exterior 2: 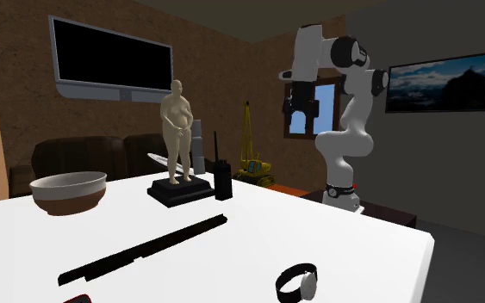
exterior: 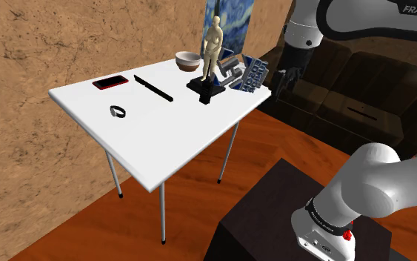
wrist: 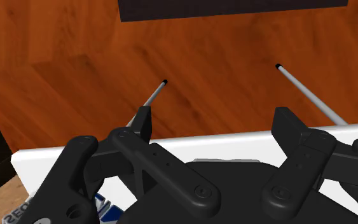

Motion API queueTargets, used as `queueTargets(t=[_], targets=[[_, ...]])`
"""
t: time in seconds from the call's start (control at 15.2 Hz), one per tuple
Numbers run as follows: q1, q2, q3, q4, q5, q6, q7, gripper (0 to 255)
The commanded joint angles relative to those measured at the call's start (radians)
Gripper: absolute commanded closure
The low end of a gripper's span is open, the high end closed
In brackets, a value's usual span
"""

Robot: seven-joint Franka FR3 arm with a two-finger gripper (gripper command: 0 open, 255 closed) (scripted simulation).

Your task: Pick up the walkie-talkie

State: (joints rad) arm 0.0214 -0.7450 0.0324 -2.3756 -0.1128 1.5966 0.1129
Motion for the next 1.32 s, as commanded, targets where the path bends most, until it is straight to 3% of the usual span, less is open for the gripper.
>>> queueTargets(t=[0.0,0.66,1.25], targets=[[0.0,0.0,0.0,0.0,0.0,0.0,0.0,0],[0.023,0.329,-0.118,0.138,0.05,0.274,-0.166,0],[0.048,0.654,-0.188,0.382,0.192,0.405,-0.354,0]])
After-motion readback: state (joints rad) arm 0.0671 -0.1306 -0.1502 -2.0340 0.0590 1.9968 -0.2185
